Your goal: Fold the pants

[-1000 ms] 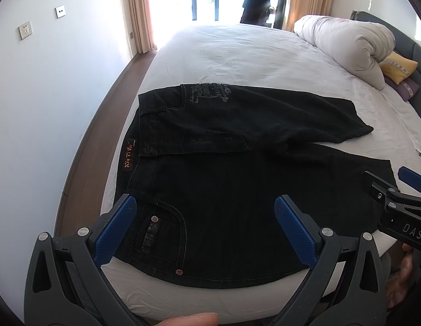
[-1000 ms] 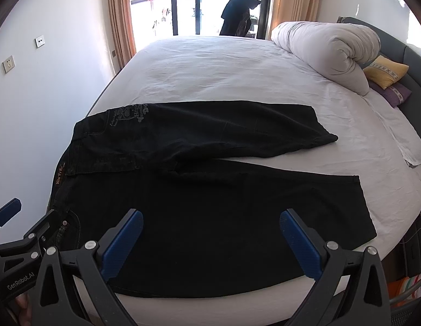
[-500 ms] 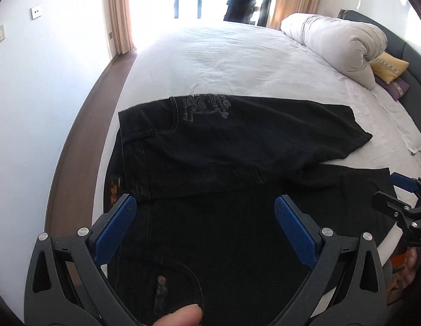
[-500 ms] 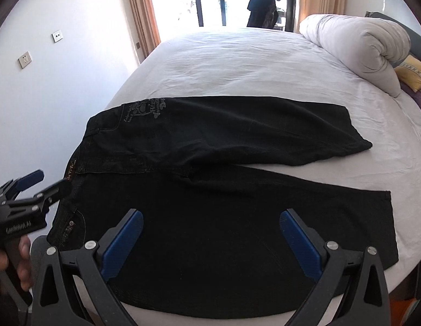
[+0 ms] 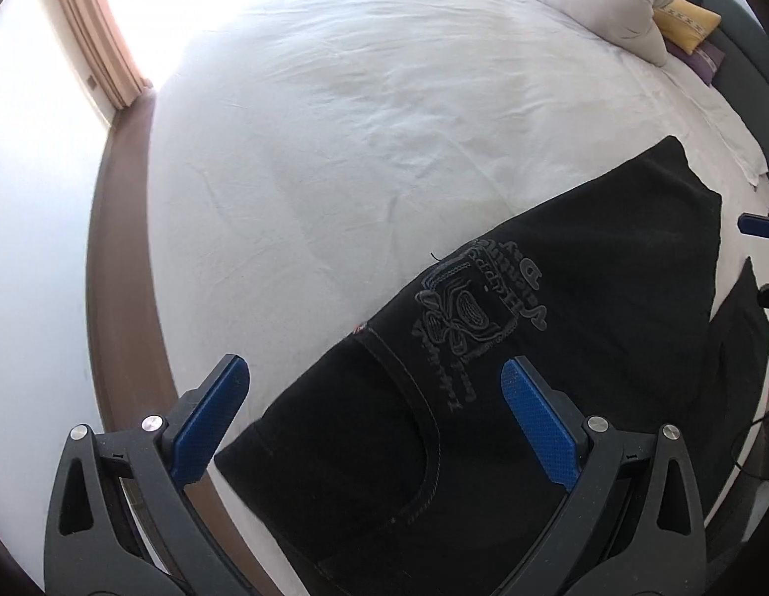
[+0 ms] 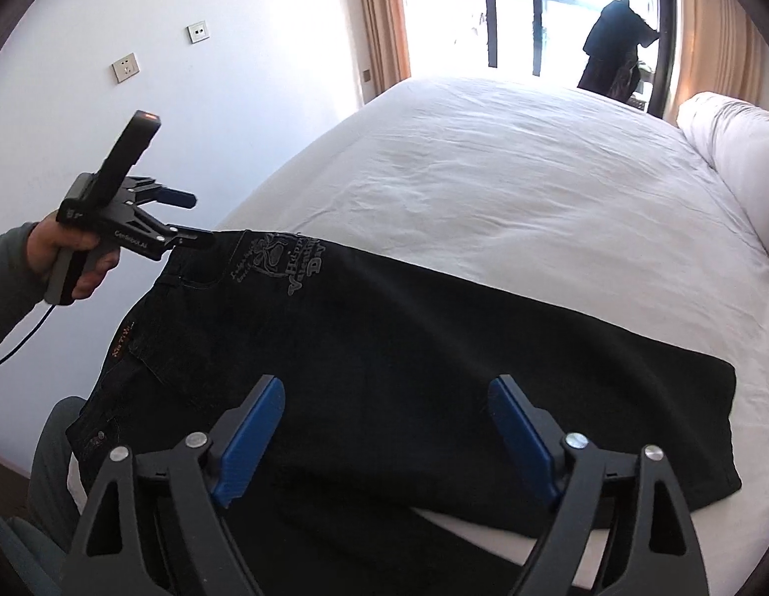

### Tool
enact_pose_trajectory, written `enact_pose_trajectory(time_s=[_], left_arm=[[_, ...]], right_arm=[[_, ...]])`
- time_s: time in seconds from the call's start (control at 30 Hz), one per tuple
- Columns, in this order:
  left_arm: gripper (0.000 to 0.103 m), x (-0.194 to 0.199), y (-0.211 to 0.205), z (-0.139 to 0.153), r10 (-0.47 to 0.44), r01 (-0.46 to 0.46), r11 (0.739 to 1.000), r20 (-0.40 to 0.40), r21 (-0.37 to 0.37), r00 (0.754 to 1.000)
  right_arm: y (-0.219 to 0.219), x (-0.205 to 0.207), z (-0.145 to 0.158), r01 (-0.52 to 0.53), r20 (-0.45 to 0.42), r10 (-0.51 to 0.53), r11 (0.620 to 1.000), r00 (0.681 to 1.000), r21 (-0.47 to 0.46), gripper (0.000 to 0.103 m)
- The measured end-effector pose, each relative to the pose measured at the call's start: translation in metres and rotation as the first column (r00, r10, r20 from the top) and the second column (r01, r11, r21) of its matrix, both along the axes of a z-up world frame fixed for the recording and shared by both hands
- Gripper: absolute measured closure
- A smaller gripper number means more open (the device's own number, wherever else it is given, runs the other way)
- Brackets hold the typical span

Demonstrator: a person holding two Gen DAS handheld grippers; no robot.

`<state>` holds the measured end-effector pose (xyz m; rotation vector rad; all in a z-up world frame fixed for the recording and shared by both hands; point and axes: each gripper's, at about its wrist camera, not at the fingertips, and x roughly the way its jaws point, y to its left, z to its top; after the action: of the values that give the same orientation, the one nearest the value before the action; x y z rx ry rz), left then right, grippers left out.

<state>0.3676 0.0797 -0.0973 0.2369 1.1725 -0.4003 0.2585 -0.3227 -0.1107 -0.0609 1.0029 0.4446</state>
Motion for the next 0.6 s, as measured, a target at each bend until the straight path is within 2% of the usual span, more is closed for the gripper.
enact_pose_trajectory(time_s=[0.07, 0.23, 0.27, 0.4, 0.47, 0.5, 0.53, 0.6], left_arm=[[0.0, 0.017, -0.004, -0.013, -0.047, 0.047, 0.999, -0.046, -0.016, 0.998], [0.017, 0.039, -0.024, -0.044, -0.159, 0.166, 0.985, -0.126, 0.045, 0.979], [0.018, 0.041, -0.029, -0.05, -0.174, 0.182, 0.982, -0.137, 0.052, 0.975], [0.018, 0.05, -0.033, -0.065, -0.184, 0.198, 0.979, -0.19, 0.055, 0.964], [0.023, 0.049, -0.032, -0.068, -0.198, 0.21, 0.976, -0.189, 0.047, 0.962], [0.037, 0.047, -0.031, -0.067, -0.206, 0.216, 0.976, -0.189, 0.035, 0.96], [0.058, 0.044, -0.031, -0.066, -0.208, 0.216, 0.976, -0.181, 0.024, 0.961], [0.074, 0.035, -0.035, -0.063, -0.221, 0.227, 0.974, -0.162, 0.018, 0.962]], right_arm=[[-0.001, 0.019, -0.007, -0.036, -0.019, 0.036, 0.999, 0.999, 0.006, 0.027], [-0.002, 0.051, -0.024, -0.116, -0.056, 0.118, 0.993, 0.991, 0.037, 0.031], [0.0, 0.056, -0.027, -0.128, -0.062, 0.13, 0.991, 0.99, 0.042, 0.032], [0.01, 0.078, -0.042, -0.179, -0.089, 0.181, 0.983, 0.979, 0.032, 0.036], [0.018, 0.089, -0.049, -0.215, -0.108, 0.217, 0.976, 0.97, 0.026, 0.037], [0.023, 0.094, -0.052, -0.237, -0.116, 0.237, 0.971, 0.965, 0.015, 0.039], [0.026, 0.098, -0.055, -0.255, -0.125, 0.254, 0.967, 0.959, 0.003, 0.04], [0.034, 0.11, -0.064, -0.285, -0.146, 0.28, 0.958, 0.949, -0.014, 0.042]])
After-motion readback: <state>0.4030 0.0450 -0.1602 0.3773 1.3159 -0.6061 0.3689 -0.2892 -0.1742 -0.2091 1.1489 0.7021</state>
